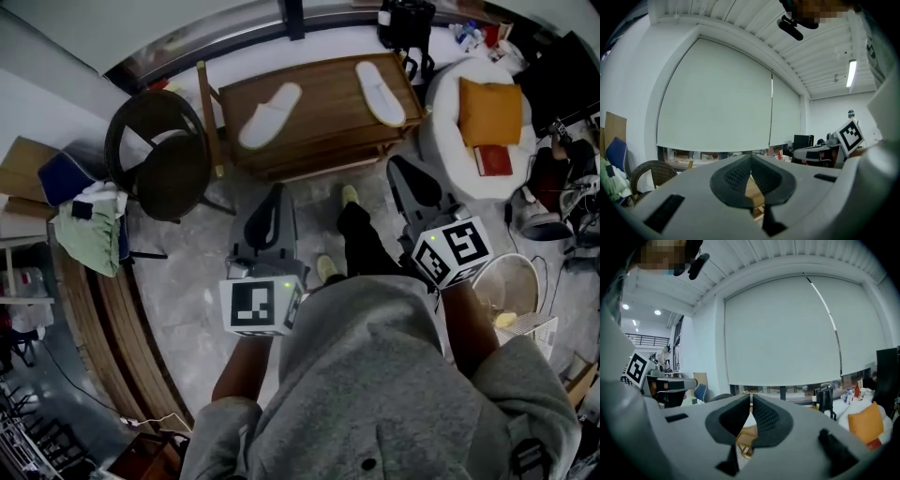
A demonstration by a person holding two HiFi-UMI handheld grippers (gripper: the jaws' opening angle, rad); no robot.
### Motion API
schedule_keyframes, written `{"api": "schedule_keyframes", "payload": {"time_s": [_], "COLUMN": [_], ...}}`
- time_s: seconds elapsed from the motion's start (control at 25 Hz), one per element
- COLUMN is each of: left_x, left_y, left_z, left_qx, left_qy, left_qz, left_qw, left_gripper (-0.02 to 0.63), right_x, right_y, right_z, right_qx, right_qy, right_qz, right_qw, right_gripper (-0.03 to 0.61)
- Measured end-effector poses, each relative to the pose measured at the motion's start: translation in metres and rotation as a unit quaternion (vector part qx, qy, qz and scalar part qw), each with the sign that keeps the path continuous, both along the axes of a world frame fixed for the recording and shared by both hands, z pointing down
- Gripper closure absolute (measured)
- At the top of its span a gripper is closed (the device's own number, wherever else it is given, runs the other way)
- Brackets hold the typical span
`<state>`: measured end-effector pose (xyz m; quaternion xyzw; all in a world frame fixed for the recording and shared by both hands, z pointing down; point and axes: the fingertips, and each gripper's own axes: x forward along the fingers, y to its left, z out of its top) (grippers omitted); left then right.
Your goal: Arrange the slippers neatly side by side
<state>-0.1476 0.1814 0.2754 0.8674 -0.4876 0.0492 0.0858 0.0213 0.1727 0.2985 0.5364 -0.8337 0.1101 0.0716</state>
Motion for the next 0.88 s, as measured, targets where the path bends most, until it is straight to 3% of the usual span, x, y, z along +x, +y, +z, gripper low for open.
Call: {"api": "schedule_keyframes", "payload": {"time_s": [0.56,0.88], "left_x": [0.018,0.043], "left_y": [-0.083,-0.147], "left_z": [0.016,0.025], "left_qx": [-0.019,-0.041], "left_qy": [-0.007,-0.004], "left_qz": [-0.010,-0.018], "left_qw": [0.9998,0.9990], "left_gripper": [0.598,0.598], "right_x": [0.028,0.068], "right_y": [-0.088,-0.147], "right_z": [0.015,0.031], "right_qx": [-0.011,-0.032], "right_qy": [0.005,0.021], "right_qz": [-0.004,0.007], "right_qw": [1.000,0.999], "right_gripper": [0.546,0.546]}}
